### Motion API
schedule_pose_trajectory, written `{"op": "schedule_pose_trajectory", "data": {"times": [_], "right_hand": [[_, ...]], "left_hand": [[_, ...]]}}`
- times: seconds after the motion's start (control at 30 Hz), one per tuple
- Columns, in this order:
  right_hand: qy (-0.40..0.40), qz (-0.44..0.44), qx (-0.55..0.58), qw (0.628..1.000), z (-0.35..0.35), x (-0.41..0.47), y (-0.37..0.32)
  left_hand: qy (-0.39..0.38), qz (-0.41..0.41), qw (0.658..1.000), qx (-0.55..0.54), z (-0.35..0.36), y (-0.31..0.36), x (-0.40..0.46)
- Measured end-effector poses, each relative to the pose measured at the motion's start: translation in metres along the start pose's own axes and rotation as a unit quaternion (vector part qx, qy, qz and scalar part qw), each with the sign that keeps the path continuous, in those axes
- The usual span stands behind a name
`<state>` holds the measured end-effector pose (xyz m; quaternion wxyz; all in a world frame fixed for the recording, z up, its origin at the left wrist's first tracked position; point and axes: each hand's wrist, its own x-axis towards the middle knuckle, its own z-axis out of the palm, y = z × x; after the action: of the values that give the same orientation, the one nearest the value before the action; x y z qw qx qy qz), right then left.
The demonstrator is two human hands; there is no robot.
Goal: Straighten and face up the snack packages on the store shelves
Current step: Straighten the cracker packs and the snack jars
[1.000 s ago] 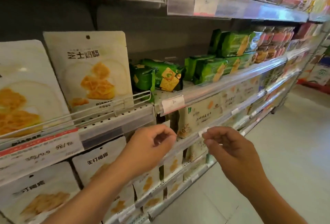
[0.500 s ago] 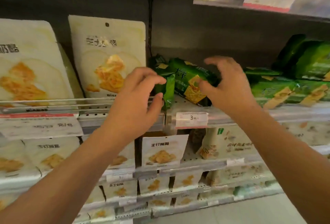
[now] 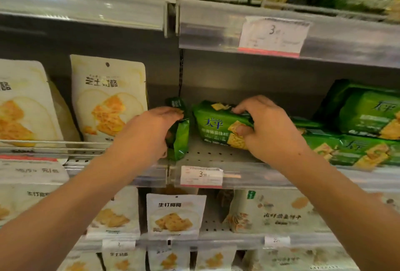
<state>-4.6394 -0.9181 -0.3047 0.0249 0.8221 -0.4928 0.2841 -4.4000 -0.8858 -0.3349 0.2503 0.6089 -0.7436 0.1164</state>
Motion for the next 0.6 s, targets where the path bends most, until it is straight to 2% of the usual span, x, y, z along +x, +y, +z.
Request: {"op": "schedule_pose_trajectory", "data": {"times": [0.13, 0.3, 0.5, 0.6], "right_hand": [[-0.038, -0.039, 0.019, 0.998, 0.001, -0.019, 0.012], [-0.018, -0.070, -0.029, 0.997, -0.001, -0.029, 0.027], [-0.026, -0.062, 0.010, 0.998, -0.003, -0.023, 0.034], [-0.039, -0.063, 0.010, 0.997, -0.002, -0.020, 0.038]], "left_hand": [[0.034, -0.024, 0.999, 0.008, -0.010, 0.006, 0.005], [0.057, -0.065, 0.996, 0.029, -0.014, 0.021, 0.021], [-0.039, -0.122, 0.991, 0.042, -0.006, 0.037, 0.072], [-0.055, -0.124, 0.990, 0.050, -0.005, 0.039, 0.090]]}}
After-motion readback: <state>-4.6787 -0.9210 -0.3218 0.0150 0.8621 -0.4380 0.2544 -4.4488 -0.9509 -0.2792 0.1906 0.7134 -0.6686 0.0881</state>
